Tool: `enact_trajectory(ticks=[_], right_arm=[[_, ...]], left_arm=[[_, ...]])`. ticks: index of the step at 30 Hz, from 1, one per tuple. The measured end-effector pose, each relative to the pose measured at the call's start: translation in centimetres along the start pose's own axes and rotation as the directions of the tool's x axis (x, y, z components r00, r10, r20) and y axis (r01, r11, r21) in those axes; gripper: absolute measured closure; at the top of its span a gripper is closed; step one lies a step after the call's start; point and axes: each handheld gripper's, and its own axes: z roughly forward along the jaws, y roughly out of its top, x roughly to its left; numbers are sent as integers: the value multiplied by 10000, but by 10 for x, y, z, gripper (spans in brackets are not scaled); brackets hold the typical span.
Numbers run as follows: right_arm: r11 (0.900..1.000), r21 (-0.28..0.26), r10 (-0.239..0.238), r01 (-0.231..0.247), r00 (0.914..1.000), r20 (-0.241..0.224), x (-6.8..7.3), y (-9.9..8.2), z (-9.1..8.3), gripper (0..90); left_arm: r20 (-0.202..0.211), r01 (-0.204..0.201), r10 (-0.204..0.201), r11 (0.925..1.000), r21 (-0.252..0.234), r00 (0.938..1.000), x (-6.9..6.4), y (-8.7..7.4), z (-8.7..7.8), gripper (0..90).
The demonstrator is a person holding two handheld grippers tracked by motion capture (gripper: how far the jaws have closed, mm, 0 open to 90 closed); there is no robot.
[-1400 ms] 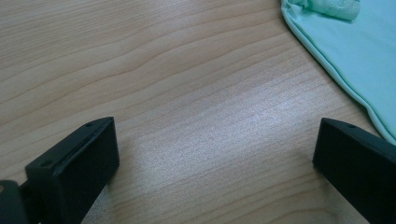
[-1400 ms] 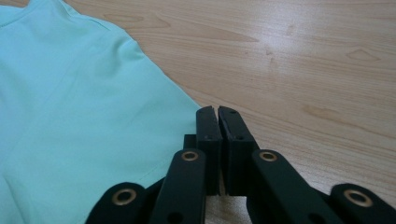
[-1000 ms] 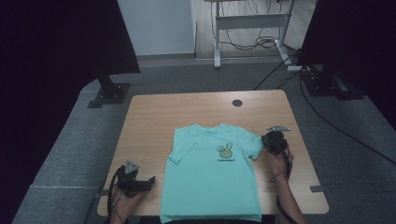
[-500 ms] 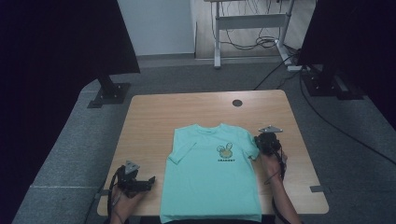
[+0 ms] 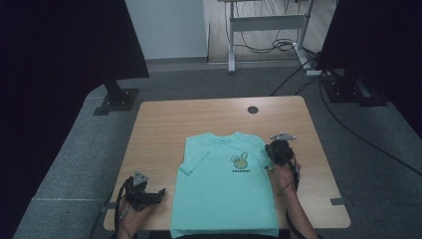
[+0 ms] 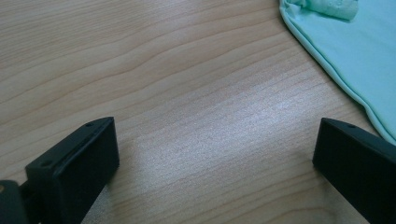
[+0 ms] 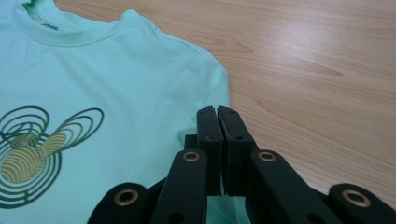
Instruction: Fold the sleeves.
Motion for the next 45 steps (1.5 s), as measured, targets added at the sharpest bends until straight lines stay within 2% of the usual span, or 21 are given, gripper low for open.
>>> enact_trajectory(ticks=[33, 45], right_arm=[[9980, 67, -615, 627, 9920, -1100, 54, 23, 21, 874], [9967, 76, -788, 802, 9902, -1150, 72, 30, 33, 874]], left_arm=[[2, -4, 4, 10000, -2, 10000, 0, 0, 0, 7], [1, -1, 1, 10000, -1, 10000, 0, 0, 0, 7]])
